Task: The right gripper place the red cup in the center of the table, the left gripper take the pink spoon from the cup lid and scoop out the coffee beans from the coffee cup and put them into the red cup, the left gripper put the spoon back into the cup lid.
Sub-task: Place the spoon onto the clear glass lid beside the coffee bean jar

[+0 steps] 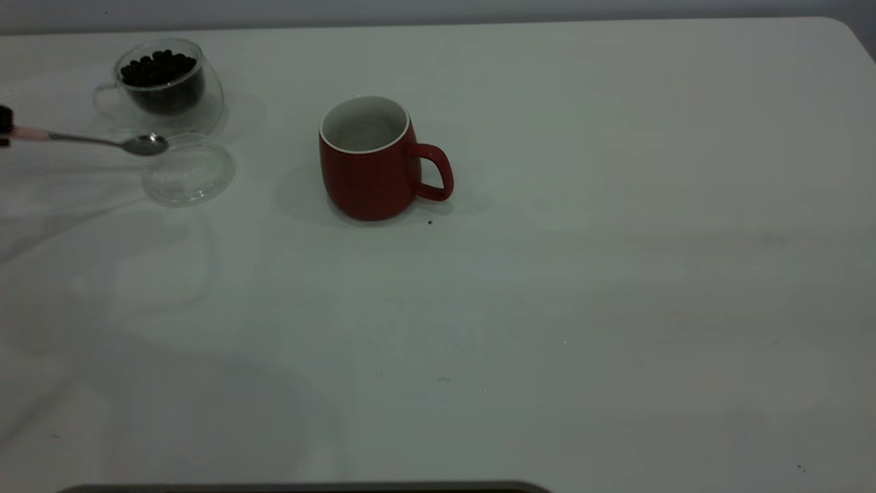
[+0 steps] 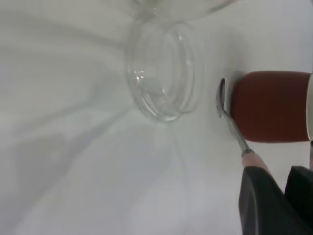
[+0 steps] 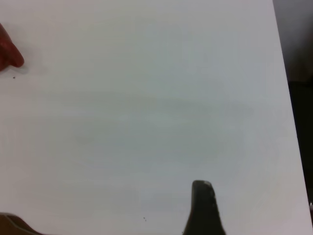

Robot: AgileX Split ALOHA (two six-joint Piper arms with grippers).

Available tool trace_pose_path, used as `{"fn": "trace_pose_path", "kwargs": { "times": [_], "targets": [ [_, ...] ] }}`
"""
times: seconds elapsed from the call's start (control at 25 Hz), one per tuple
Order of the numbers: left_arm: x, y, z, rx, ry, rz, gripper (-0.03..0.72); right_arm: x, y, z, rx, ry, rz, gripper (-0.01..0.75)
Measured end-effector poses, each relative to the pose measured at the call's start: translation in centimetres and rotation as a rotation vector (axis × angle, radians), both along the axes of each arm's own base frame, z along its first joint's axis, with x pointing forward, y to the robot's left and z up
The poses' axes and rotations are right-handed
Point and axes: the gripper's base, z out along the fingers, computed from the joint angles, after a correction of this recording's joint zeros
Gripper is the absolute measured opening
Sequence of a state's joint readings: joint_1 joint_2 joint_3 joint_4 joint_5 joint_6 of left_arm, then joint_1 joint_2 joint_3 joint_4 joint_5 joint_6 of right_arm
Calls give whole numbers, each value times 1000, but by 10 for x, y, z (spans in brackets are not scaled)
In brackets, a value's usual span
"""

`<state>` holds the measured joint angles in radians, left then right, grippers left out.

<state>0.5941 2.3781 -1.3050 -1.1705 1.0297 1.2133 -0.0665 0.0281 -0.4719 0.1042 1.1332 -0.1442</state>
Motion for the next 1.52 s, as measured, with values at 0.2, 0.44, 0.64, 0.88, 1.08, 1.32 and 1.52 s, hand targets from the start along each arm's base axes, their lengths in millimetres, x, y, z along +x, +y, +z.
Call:
{"fn": "trace_pose_path", "kwargs": {
  "times": [0.2,0.44,0.64,0.88,1.08,1.32,1.52],
  "targets": [
    [1,-1,-18,-13,-2,32,123,0,0,0,0,0,0,591],
    [3,-6,-33,3,8,38,123,0,0,0,0,0,0,591],
    [11,-21,-43,12,-8,35,123,0,0,0,0,0,0,591],
    [17,-31,-45,2,-19,49,123,0,0,0,0,0,0,591],
    [21,-43,-52,-10,-10,48,123,0,0,0,0,0,0,591],
    [22,-49,-62,-45,8,80,123,0,0,0,0,0,0,591],
    [23,-49,-63,-51,10,93,123,0,0,0,0,0,0,591]
  ]
}}
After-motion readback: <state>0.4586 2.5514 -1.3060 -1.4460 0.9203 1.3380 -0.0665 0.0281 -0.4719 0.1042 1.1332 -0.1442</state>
